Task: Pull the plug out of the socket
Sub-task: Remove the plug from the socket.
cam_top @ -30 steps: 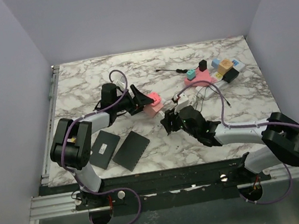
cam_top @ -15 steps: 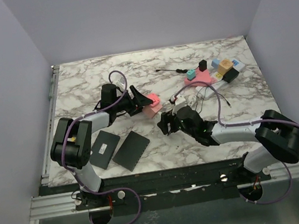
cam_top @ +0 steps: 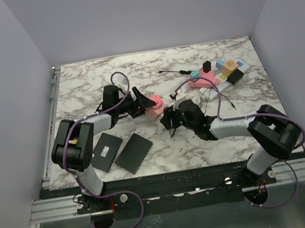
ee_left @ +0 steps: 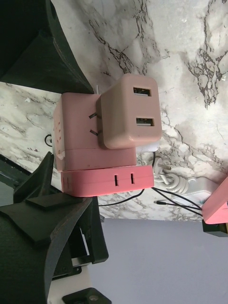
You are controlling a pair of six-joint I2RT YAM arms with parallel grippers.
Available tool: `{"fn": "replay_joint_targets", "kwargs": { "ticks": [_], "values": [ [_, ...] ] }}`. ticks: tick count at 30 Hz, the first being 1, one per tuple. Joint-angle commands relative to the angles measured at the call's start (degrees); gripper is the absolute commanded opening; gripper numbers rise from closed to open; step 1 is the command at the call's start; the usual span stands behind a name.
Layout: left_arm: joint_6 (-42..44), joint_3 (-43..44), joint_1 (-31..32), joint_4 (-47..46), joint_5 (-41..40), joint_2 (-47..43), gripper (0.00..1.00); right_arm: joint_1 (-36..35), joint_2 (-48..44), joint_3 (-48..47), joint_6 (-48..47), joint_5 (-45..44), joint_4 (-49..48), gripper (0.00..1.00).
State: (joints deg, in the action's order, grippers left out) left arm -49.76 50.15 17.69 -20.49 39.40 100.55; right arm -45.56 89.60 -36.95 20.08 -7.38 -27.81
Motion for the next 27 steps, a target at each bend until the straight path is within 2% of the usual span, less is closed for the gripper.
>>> {"fn": "replay_joint_targets", "kwargs": {
  "ticks": [1, 10, 22, 27],
  "values": [
    [0.6, 2.3, 0.0, -2.4, 2.2, 0.3, 0.34, 0.5, 2.9, -2.2, -1.3, 4.8, -1.1, 0.59],
    [0.5, 2.4, 0.0, -2.3, 2.2, 0.5, 0.34, 0.5, 6.5, -3.9, -1.4, 5.9, -1.6, 0.48],
    [0.6, 1.2, -0.1, -2.2, -0.6, -0.1, 0.29, 0.5, 7.8, -7.0, 2.8, 9.5, 1.2, 0.13],
    [0.5, 0.9, -0.1, -2.2, -1.3, -0.1, 0.29, 0.2, 8.0, -8.3, 6.9, 6.3, 4.3, 0.01]
  ]
}}
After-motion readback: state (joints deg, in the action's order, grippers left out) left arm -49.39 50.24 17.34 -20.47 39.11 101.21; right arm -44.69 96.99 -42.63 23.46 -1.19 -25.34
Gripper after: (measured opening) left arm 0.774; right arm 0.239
